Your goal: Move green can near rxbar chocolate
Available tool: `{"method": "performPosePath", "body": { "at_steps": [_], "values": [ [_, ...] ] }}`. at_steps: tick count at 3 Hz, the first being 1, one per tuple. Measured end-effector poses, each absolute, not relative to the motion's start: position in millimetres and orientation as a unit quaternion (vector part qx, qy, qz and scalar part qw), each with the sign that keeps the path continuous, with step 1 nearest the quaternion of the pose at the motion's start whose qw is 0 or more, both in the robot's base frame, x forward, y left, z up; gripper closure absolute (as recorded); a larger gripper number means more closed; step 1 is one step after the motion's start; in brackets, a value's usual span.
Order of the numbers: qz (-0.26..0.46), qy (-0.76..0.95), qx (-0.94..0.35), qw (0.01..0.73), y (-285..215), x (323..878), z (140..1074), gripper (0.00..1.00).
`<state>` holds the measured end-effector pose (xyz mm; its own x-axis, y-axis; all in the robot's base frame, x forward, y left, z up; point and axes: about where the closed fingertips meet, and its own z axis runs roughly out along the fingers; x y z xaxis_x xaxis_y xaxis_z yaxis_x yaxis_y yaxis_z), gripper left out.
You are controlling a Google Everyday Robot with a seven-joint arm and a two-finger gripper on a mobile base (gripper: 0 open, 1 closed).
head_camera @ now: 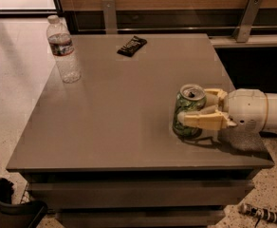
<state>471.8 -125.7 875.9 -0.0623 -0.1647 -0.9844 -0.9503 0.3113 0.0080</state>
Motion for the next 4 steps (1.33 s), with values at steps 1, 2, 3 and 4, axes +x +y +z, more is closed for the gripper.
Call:
{"method": "performPosePath", "body": {
  "at_steps": [1,2,3,4],
  "values": [
    [0.378,0.629,-0.45,0.509,-128,486,883,1.0],
    [0.37,0.641,-0.45,0.5,-135,530,903,1.0],
    [0.357,0.654,-0.458,0.485,-137,581,919,1.0],
    [0.356,0.658,-0.457,0.482,-125,640,932,1.0]
  ]
}}
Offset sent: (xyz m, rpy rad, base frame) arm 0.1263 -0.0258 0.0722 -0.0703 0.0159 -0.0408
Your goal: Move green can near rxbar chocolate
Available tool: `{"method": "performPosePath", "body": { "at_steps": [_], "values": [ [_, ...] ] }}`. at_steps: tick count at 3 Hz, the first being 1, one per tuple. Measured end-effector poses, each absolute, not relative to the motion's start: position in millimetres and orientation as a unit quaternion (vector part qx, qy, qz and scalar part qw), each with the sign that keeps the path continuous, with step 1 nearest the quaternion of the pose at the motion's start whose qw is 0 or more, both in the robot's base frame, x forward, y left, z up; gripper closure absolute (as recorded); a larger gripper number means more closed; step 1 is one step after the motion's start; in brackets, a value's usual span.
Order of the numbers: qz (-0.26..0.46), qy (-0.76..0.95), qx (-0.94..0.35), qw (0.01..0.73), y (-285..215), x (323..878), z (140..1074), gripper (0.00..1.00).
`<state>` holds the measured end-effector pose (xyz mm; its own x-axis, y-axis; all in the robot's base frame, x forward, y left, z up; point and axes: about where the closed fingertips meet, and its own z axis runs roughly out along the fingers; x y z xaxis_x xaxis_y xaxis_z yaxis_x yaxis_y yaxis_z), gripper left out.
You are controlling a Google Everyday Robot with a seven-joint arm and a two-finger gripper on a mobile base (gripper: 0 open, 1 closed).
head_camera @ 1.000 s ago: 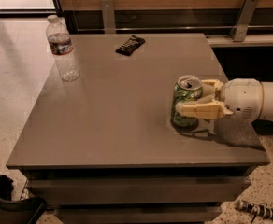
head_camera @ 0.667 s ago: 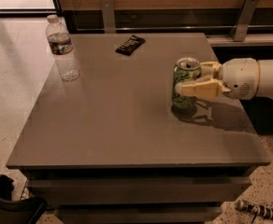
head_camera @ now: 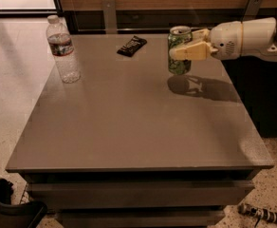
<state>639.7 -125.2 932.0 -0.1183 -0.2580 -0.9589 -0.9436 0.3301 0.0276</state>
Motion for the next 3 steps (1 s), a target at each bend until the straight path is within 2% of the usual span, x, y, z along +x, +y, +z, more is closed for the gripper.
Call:
{"method": "performPosePath", "body": {
  "at_steps": [2,3],
  "values": [
    [0.346,0.654,-0.413,0.531,-103,744,953,1.0],
    [0.335,0.661,-0.394,0.543,-93,777,947,1.0]
  ]
}}
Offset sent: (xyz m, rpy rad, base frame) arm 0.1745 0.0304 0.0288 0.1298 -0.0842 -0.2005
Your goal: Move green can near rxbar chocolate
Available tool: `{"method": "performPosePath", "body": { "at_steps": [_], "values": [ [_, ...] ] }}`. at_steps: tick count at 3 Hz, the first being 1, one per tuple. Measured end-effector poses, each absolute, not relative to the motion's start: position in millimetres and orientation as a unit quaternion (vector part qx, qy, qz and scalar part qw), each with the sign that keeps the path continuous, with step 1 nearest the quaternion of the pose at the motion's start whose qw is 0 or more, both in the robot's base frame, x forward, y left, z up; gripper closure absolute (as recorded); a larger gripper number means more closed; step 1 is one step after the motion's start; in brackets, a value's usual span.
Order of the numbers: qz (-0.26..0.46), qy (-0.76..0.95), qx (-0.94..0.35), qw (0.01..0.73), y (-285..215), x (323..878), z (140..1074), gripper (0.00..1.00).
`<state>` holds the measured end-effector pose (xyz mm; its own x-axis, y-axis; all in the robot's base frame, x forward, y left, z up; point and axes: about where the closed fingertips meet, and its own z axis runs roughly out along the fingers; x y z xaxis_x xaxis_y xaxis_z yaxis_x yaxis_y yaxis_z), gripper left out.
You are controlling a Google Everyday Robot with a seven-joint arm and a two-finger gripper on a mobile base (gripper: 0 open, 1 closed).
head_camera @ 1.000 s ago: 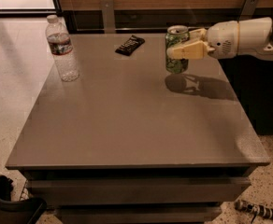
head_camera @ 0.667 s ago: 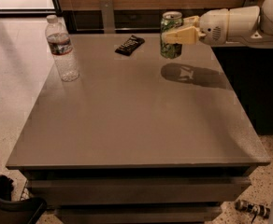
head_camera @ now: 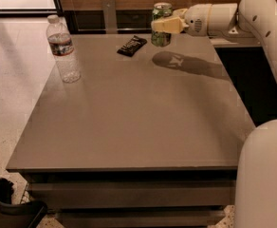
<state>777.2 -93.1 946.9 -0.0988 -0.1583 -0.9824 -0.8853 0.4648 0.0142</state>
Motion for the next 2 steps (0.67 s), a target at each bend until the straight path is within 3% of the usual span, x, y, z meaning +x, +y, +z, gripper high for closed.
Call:
{"method": "performPosePath", "body": {
  "at_steps": [2],
  "values": [
    [0.326,0.685,-0.349,0.55,-93,806,909,1.0]
  ]
}}
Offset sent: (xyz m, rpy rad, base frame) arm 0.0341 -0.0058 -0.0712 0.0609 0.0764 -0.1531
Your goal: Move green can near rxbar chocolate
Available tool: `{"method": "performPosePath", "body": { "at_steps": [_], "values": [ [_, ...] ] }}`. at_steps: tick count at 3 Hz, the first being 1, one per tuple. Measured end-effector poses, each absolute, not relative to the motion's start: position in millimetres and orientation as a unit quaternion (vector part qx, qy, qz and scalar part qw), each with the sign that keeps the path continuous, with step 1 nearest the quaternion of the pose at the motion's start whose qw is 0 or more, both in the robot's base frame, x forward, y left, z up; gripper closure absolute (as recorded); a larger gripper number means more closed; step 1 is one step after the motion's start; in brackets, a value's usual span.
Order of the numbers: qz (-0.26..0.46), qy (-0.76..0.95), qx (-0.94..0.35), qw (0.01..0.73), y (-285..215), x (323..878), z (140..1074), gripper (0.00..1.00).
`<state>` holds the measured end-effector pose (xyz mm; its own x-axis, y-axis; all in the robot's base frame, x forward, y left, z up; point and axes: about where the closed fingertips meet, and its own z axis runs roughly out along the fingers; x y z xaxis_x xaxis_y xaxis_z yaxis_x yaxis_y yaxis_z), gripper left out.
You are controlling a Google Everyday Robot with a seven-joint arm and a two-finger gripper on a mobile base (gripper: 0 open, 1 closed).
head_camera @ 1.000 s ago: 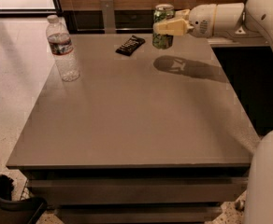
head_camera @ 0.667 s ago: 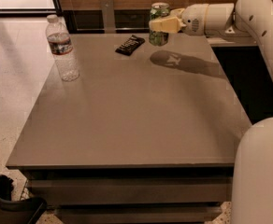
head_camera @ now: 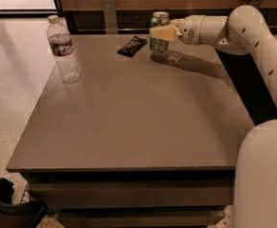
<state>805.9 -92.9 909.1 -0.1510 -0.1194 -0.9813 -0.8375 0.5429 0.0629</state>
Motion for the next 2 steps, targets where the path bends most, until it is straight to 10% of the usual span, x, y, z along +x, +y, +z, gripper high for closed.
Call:
{"method": "performPosePath", "body": {
  "at_steps": [2],
  "values": [
    [0.361,0.666,-0.317,0.57,-71,808,877,1.0]
  ]
}}
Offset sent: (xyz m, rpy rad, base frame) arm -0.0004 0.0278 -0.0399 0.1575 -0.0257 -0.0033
